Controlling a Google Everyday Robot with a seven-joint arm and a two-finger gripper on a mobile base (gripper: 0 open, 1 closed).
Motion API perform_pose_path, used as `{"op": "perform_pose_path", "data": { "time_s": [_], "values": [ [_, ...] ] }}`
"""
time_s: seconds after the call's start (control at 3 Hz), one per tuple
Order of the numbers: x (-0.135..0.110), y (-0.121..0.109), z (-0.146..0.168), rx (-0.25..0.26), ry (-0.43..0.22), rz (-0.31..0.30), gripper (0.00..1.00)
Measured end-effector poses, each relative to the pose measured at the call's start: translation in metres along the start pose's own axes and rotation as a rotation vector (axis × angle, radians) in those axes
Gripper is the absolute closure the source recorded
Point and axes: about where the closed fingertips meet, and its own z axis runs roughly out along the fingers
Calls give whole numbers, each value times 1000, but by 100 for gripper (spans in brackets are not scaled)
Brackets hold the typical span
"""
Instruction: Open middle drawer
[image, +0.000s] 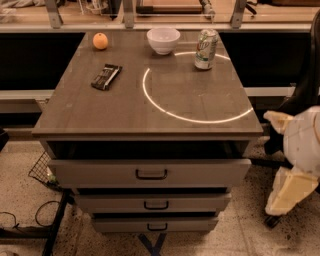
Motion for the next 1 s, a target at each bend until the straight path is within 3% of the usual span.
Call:
{"op": "perform_pose_path", "data": {
  "time_s": [0.33, 0.67, 1.0],
  "values": [
    [4, 40, 48, -67, 15, -50, 0],
    [7, 73, 89, -166, 74, -86, 0],
    [7, 74, 89, -166, 75, -85, 0]
  ]
}}
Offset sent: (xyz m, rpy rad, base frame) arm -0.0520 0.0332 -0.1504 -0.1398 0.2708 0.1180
